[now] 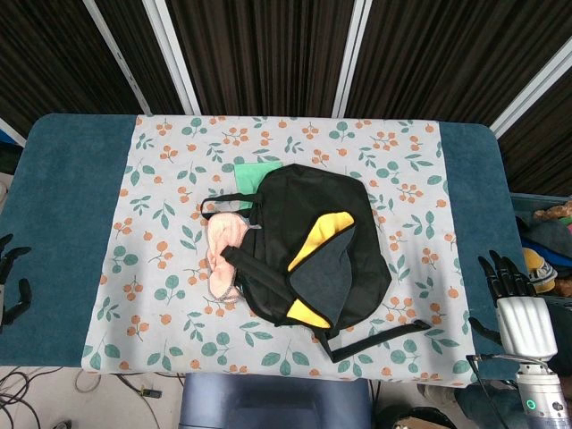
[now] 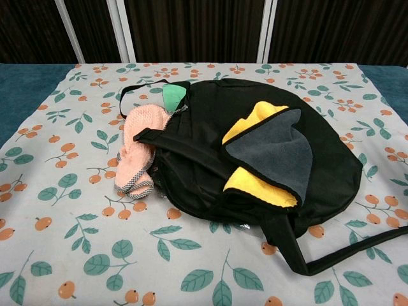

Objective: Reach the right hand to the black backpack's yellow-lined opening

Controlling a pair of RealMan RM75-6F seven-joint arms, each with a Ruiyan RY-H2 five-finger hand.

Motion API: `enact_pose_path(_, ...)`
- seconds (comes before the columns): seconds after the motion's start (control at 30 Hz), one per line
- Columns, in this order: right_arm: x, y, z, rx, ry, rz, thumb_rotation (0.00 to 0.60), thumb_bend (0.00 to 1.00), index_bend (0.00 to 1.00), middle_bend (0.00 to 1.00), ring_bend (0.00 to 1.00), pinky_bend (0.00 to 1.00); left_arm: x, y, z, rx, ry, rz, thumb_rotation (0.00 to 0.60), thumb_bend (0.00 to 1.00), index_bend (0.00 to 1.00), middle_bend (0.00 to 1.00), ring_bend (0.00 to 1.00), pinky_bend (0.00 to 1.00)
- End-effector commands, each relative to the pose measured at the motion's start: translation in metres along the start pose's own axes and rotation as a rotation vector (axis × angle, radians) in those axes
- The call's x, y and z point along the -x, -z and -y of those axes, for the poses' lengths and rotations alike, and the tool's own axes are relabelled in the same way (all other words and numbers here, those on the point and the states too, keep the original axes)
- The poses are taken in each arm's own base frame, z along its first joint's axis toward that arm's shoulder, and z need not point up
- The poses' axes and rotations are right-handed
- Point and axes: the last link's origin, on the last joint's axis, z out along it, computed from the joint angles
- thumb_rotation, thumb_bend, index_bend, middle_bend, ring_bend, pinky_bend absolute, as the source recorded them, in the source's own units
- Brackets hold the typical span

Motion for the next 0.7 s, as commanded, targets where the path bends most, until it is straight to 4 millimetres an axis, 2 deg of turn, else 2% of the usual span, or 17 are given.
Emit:
enact_pose_path(0.03, -0.0006, 0.0001, -0.0001, 0.0, -0.001, -0.001, 0.6, 0.17, 0.0, 0.01, 0.09, 0.22, 0.0001, 0.0003, 0.0, -0.002, 0.002, 0.0, 0.6, 0.59, 0.21, 0.06, 0.12, 0.05)
enact_pose_path(0.7, 0.0, 0.0003, 0.0032, -0.041, -0.045, 0.023, 0.6, 0.17, 0.0, 0.01, 0.09, 0.23, 0.0011, 0.0018, 0.0001, -0.011, 0.009, 0.003, 0.6, 0.59, 0.22, 0.06, 0.12, 0.05)
